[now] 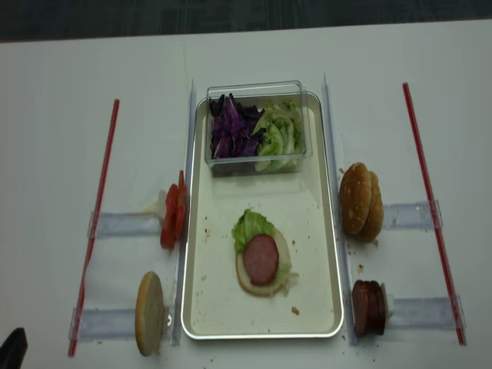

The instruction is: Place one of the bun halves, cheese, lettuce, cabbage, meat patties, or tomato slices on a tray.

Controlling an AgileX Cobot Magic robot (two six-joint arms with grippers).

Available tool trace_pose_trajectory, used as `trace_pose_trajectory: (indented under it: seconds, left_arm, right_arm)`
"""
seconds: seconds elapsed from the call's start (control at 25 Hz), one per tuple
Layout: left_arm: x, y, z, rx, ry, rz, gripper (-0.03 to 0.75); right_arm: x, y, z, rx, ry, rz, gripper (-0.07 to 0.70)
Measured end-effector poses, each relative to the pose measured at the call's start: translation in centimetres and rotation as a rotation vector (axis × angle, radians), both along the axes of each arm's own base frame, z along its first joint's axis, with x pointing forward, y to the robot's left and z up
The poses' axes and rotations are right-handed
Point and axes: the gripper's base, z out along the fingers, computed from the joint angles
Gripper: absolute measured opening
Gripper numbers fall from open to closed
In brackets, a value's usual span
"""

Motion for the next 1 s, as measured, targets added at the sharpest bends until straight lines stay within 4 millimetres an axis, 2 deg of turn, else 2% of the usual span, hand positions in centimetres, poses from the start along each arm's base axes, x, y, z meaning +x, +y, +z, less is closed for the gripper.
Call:
trace_pose_trajectory:
  seconds: [0.8,1.0]
  left_arm:
    - [0.0,0.0,0.0,0.0,0.0,0.0,0.421]
    - [0.0,0.0,0.0,0.0,0.0,0.0,0.421]
  right_arm:
    - [-4.1,0.2,0.5,-0.011,-0.297,-0.002,0.455]
    - [-4.2,0.2,0.4,-0.017,-0.311,0.007,0.455]
